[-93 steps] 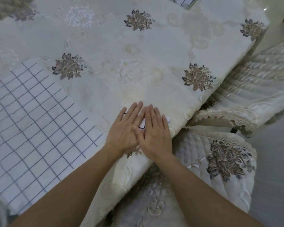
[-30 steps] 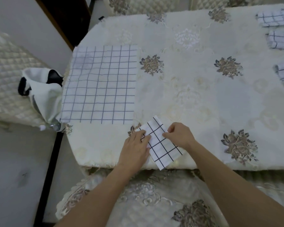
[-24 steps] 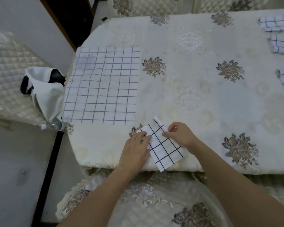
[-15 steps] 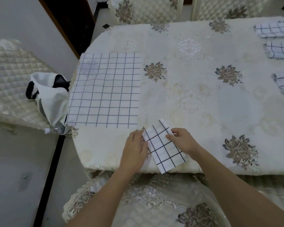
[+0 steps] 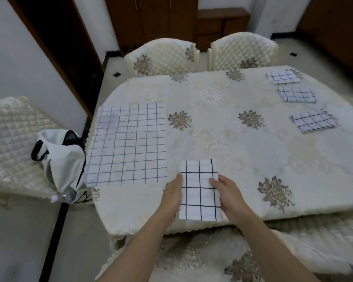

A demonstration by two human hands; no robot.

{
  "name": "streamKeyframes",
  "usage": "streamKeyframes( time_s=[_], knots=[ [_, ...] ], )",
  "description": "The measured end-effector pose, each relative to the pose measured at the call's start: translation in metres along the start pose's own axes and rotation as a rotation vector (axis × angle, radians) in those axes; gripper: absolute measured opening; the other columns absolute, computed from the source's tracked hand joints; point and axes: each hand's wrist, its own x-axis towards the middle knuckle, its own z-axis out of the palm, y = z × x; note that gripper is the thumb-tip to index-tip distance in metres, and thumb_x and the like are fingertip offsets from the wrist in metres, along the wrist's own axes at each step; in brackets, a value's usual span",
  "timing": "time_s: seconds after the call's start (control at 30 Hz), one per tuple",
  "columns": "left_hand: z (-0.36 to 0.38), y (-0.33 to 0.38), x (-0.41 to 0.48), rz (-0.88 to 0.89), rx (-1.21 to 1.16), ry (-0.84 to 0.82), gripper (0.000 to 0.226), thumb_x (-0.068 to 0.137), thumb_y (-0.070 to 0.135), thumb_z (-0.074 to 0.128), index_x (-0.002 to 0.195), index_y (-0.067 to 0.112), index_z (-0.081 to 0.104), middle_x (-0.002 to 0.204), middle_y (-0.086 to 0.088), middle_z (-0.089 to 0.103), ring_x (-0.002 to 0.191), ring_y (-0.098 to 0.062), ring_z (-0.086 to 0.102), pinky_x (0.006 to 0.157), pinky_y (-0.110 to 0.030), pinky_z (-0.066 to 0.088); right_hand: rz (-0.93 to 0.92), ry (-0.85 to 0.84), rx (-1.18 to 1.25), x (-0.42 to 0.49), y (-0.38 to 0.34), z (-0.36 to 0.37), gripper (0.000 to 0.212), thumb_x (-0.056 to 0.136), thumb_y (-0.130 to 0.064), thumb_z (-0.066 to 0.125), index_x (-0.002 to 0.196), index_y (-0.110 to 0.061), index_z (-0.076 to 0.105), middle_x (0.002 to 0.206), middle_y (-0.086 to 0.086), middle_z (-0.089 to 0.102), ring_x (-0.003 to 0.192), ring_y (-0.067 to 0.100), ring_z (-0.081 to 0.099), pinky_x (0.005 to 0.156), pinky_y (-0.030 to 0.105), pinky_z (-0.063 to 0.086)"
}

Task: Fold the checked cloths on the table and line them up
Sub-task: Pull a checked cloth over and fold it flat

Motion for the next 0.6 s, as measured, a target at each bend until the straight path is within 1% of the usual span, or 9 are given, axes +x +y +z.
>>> streamKeyframes(
  time_s=[0.07,0.1,0.17,0.23,0.3,0.37,0.47,0.53,0.6],
  knots=[
    [0.002,0.004,-0.006,0.169,0.119,0.016,0.045,0.104,0.052,0.033,0.11,0.023,0.067,0.112,0.006,0.069,0.107,-0.012,0.064,0.097,-0.032,0.051,-0.017,0.015,0.043,-0.007,0.0,0.0,0.021,0.102,-0.027,0.054,0.116,-0.02,0.069,0.108,0.001,0.076,0.099,0.022,0.073,0.087,0.047,0.058],
    [0.003,0.004,-0.006,0.236,0.191,0.029,0.046,0.105,0.05,0.032,0.101,0.019,0.066,0.103,0.001,0.07,0.101,-0.016,0.065,0.094,-0.033,0.051,-0.026,0.031,0.061,-0.012,0.0,0.0,0.024,0.103,-0.032,0.052,0.115,-0.021,0.068,0.108,0.0,0.076,0.099,0.021,0.073,0.088,0.047,0.058],
    [0.005,0.005,-0.008,0.33,0.274,0.071,0.061,0.099,0.061,0.03,0.093,0.008,0.059,0.096,-0.014,0.066,0.094,-0.029,0.063,0.091,-0.044,0.05,-0.06,0.102,0.047,-0.022,-0.001,0.0,0.029,0.105,-0.038,0.044,0.111,-0.024,0.069,0.105,-0.004,0.076,0.097,0.017,0.073,0.083,0.041,0.059],
    [0.01,0.007,-0.011,0.372,0.294,0.08,0.062,0.097,0.062,0.029,0.088,0.006,0.054,0.09,-0.018,0.062,0.085,-0.032,0.06,0.083,-0.046,0.051,-0.112,0.205,-0.064,-0.03,0.003,-0.001,0.033,0.106,-0.038,0.04,0.105,-0.024,0.069,0.101,-0.005,0.075,0.094,0.013,0.071,0.078,0.033,0.056],
    [0.016,0.009,-0.014,0.388,0.343,0.069,0.052,0.104,0.05,0.03,0.083,0.007,0.052,0.084,-0.015,0.06,0.079,-0.025,0.057,0.071,-0.035,0.046,-0.158,0.293,-0.135,-0.035,0.009,-0.004,0.035,0.106,-0.037,0.04,0.097,-0.018,0.067,0.099,0.002,0.072,0.095,0.017,0.068,0.083,0.035,0.055],
    [0.024,0.01,-0.017,0.413,0.408,0.044,0.048,0.106,0.044,0.03,0.085,0.009,0.055,0.084,-0.01,0.062,0.082,-0.022,0.059,0.068,-0.029,0.042,-0.177,0.373,-0.148,-0.04,0.013,-0.008,0.035,0.105,-0.039,0.042,0.09,-0.016,0.064,0.094,0.005,0.071,0.092,0.021,0.067,0.086,0.04,0.053],
    [0.041,0.012,-0.021,0.445,0.463,-0.048,0.04,0.107,0.039,0.03,0.079,0.018,0.051,0.079,-0.002,0.059,0.078,-0.017,0.058,0.067,-0.029,0.043,-0.203,0.502,-0.171,-0.048,0.019,-0.019,0.034,0.104,-0.039,0.043,0.087,-0.017,0.061,0.089,0.002,0.067,0.088,0.02,0.065,0.08,0.038,0.051],
    [0.057,0.014,-0.02,0.485,0.511,-0.112,0.039,0.107,0.036,0.031,0.078,0.018,0.049,0.078,-0.002,0.057,0.073,-0.015,0.054,0.062,-0.026,0.039,-0.215,0.595,-0.145,-0.055,0.023,-0.031,0.034,0.105,-0.036,0.044,0.086,-0.013,0.06,0.086,0.003,0.066,0.083,0.019,0.063,0.072,0.032,0.049],
    [0.078,0.015,-0.022,0.544,0.555,-0.167,0.04,0.107,0.036,0.031,0.076,0.017,0.048,0.076,-0.003,0.056,0.07,-0.017,0.053,0.061,-0.029,0.038,-0.232,0.678,-0.123,-0.066,0.026,-0.046,0.034,0.105,-0.032,0.044,0.086,-0.01,0.061,0.083,0.003,0.066,0.078,0.017,0.062,0.064,0.027,0.046]
  ],
)
